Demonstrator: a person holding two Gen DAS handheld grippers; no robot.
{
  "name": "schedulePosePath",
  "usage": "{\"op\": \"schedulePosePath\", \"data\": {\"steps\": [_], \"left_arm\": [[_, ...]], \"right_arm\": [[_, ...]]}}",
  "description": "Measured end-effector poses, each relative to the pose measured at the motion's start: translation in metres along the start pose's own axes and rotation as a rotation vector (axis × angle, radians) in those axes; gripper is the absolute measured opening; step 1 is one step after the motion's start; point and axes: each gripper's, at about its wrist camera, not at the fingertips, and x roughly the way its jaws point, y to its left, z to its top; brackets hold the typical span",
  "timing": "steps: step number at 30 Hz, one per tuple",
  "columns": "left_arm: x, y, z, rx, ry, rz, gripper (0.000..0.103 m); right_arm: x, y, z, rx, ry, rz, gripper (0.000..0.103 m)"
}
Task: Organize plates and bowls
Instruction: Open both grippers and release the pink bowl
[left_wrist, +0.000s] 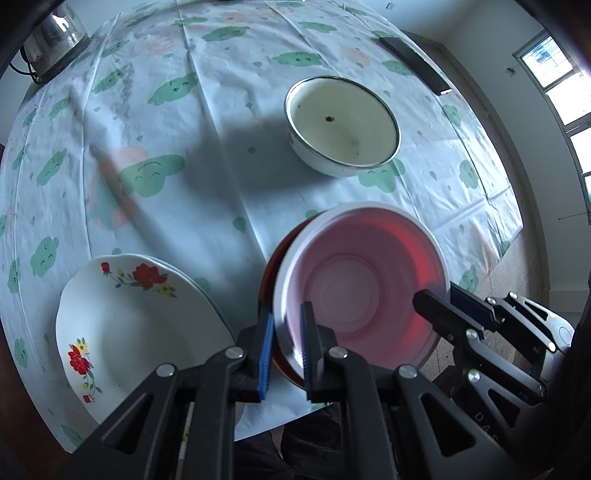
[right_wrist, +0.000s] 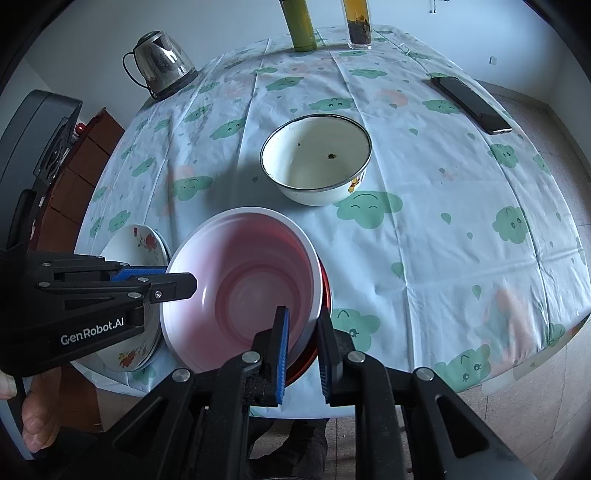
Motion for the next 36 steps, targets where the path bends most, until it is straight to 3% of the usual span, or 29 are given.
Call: {"op": "schedulePosePath", "data": {"steps": [6, 8, 11, 16, 21, 28, 29, 36], "left_arm": [[0.001, 0.001, 0.000, -0.004, 0.008, -0.011, 0.009], [0.000, 0.000, 0.000, -0.003, 0.008, -0.016, 0.009], [-0.001, 0.000, 0.000, -0.004, 0.007, -0.021, 0.009], [-0.005, 0.003, -0.001, -0.010, -0.011, -0.015, 0.010], [-0.011, 0.009, 0.002, -0.019, -0.038, -0.006, 0.030], [-0.010, 0.010, 0.002, -0.023, -0.036, -0.007, 0.031], [-0.010, 0.010, 0.002, -0.025, -0.034, -0.009, 0.032], [-0.011, 0.012, 0.001, -0.033, -0.040, -0.012, 0.042]], "right_arm": [[0.000, 0.002, 0.001, -0.014, -0.004, -0.011, 0.020], [0.000, 0.004, 0.001, -0.024, -0.002, -0.002, 0.033], [0.000, 0.011, 0.000, -0.051, -0.004, -0.006, 0.044], [0.001, 0.012, -0.002, -0.050, -0.004, 0.005, 0.045], [-0.004, 0.006, -0.003, -0.026, -0.019, 0.020, 0.045], [-0.003, 0.003, -0.004, -0.001, -0.019, 0.046, 0.048], [-0.001, 0.009, -0.004, -0.026, -0.020, 0.034, 0.053], [-0.003, 0.006, 0.000, -0.041, -0.032, -0.005, 0.054]]}}
